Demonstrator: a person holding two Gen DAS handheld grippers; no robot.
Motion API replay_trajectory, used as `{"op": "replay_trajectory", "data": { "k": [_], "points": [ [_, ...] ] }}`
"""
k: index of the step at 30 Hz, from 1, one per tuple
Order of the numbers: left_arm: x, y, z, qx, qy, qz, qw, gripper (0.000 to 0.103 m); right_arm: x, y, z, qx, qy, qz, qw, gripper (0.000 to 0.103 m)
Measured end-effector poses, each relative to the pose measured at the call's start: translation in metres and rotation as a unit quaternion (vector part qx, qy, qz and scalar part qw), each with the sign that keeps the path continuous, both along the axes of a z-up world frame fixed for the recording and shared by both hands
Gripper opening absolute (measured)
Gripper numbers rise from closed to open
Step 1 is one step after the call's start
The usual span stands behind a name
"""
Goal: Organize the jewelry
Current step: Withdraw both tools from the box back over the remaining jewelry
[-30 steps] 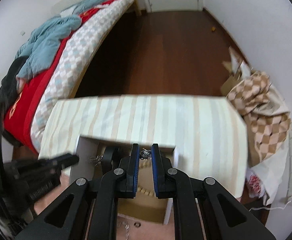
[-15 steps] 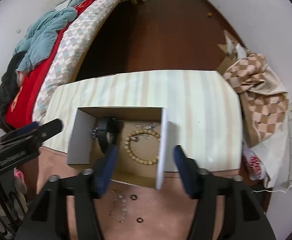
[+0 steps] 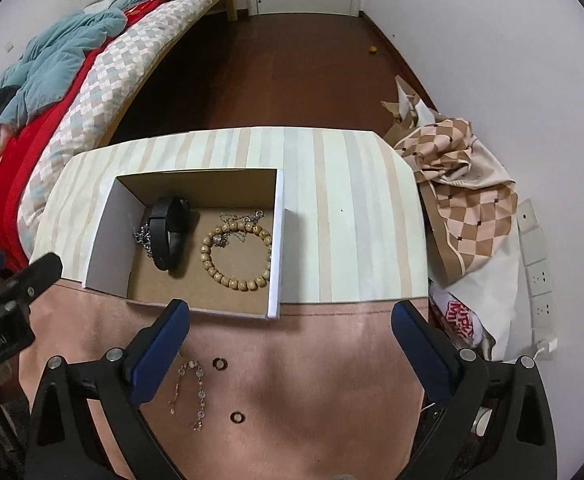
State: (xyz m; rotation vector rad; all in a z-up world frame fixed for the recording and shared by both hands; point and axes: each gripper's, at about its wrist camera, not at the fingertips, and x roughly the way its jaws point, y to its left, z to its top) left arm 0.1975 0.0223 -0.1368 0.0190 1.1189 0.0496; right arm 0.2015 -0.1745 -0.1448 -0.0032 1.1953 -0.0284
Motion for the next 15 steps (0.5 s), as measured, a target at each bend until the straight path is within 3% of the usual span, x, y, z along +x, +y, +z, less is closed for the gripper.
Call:
{"op": "replay_trajectory", "data": {
  "k": [15],
  "points": [
    [-0.071,-0.005,0.070,-0.004,-0.082,-0.003,0.9966,0.103,-0.070,0.003,0.091,-0.017,-0.099,-0.005,0.995,0.102]
  ]
}}
